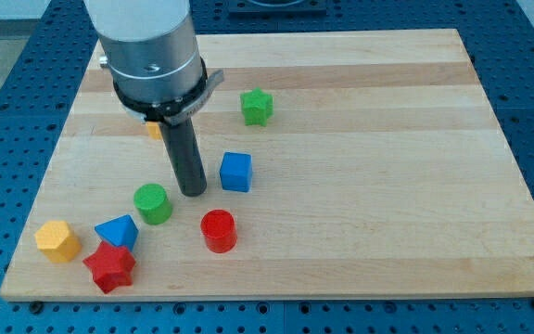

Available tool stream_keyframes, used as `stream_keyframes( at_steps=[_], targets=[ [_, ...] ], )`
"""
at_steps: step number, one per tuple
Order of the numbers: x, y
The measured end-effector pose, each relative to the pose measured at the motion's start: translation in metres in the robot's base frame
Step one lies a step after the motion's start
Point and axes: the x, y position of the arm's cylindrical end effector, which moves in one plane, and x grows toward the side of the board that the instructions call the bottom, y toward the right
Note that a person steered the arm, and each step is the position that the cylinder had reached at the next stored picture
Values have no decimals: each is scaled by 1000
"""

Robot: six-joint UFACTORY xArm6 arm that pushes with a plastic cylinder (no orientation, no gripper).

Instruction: Slide the green circle into the yellow hexagon

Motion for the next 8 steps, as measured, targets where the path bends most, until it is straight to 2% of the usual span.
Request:
stream_keyframes(
  at_steps=[4,6,8],
  targets=[
    [18,-92],
    [28,-107],
    [26,-96]
  ],
)
